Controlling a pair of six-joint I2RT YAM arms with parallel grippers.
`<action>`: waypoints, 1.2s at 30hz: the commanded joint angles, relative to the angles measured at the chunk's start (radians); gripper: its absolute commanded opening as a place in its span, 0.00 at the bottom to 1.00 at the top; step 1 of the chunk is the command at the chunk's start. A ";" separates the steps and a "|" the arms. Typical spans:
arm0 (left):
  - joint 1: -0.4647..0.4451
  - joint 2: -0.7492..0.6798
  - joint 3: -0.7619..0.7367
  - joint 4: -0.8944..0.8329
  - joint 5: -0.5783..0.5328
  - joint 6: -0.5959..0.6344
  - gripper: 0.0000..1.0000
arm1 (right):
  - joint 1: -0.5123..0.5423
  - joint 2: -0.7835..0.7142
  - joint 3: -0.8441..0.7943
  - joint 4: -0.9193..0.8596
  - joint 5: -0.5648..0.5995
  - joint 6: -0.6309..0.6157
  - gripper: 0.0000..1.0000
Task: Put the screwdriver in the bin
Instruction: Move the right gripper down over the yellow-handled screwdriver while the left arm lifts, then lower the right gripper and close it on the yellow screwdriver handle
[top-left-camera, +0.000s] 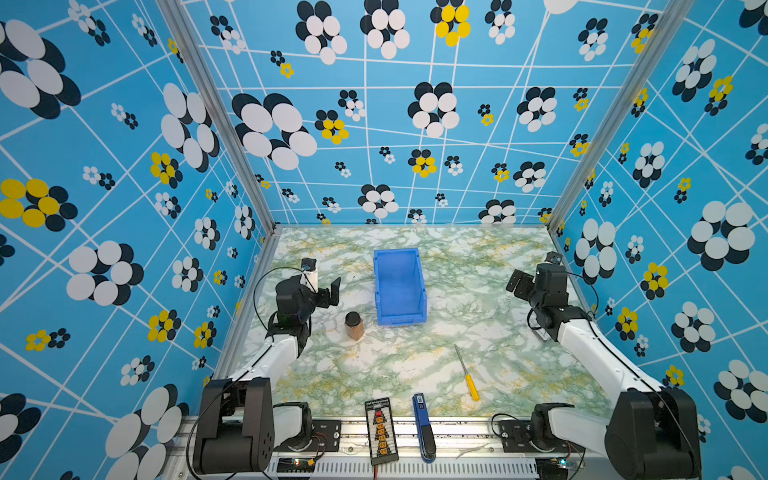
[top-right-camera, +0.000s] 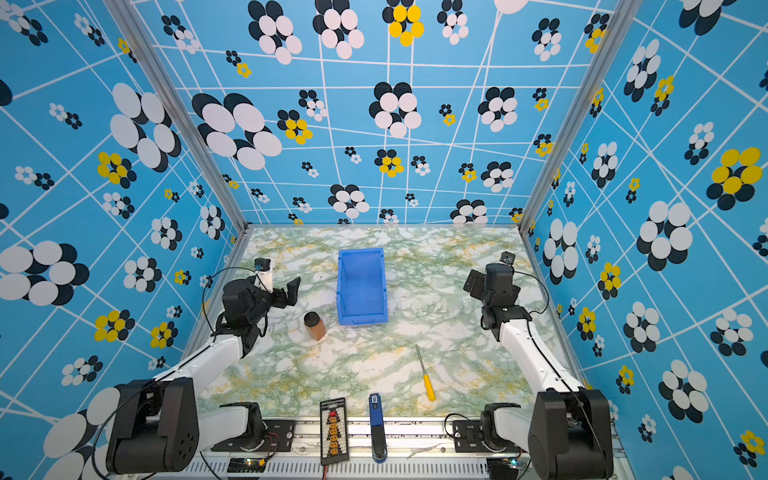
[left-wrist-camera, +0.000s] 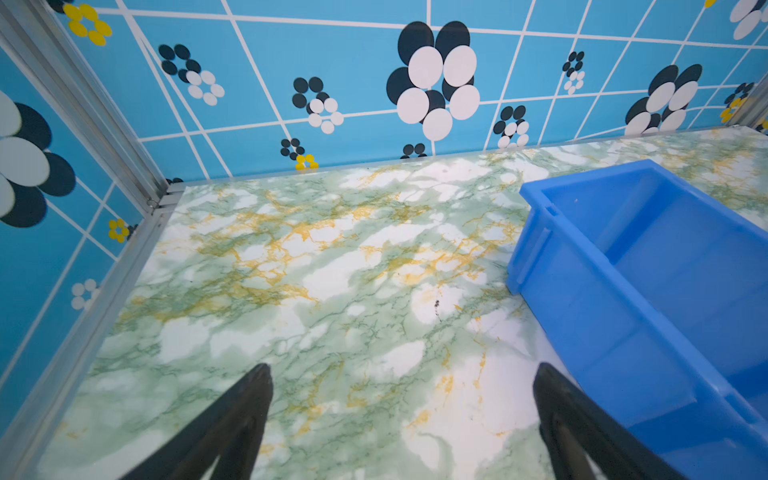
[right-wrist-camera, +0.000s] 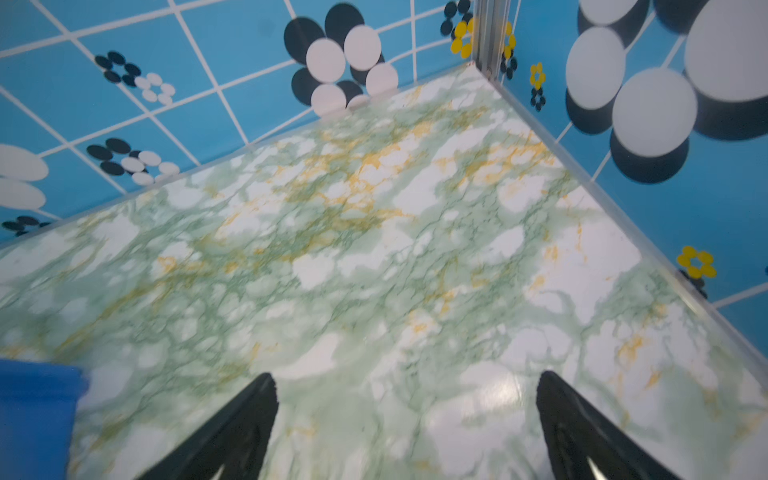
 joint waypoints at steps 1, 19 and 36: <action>0.000 -0.033 0.140 -0.345 -0.059 0.054 0.99 | 0.081 -0.086 0.027 -0.371 -0.051 0.143 0.99; 0.000 0.086 0.714 -1.133 0.052 0.071 0.99 | 0.610 -0.293 -0.077 -0.803 -0.206 0.448 0.63; -0.029 0.090 0.694 -1.157 0.066 0.071 0.99 | 0.865 -0.059 -0.143 -0.595 -0.232 0.503 0.53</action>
